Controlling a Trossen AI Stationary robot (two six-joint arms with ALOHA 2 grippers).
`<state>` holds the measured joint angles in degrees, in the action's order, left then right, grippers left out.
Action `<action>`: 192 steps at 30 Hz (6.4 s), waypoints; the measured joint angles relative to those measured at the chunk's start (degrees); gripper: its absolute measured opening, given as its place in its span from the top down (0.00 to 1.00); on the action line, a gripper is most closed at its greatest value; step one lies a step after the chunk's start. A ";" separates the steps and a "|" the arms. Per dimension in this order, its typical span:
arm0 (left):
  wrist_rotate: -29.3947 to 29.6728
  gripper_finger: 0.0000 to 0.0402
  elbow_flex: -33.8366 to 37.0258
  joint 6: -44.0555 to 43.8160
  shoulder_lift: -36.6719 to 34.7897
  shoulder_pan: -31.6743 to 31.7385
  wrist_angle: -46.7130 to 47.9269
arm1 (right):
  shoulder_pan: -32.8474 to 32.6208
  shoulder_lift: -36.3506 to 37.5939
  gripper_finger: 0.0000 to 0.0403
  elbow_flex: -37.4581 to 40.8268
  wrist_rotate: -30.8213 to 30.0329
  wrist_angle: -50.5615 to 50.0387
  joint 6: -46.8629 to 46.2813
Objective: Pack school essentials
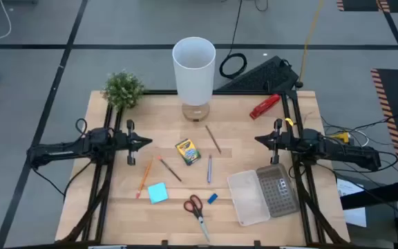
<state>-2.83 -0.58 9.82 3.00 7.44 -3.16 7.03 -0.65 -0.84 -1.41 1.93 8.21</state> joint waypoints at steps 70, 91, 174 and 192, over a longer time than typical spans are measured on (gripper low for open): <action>0.00 0.96 -0.02 0.00 0.00 -0.02 0.00 | 0.02 -0.02 1.00 -0.02 -0.01 0.00 0.00; -0.02 0.96 0.00 0.00 -0.01 -0.02 -0.02 | 0.00 -0.02 1.00 -0.02 0.02 0.96 -5.97; -0.73 0.96 -51.27 -11.68 36.57 -9.83 38.00 | -9.02 -63.00 1.00 -52.87 -16.26 -22.92 -26.33; 4.50 0.96 -49.11 -7.17 46.62 -9.98 37.68 | -9.40 -87.82 0.81 -52.87 -19.60 -10.79 -28.65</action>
<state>1.67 -49.69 2.66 49.62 -2.55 34.53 -2.37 -88.47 -53.71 -21.01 -8.85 -20.45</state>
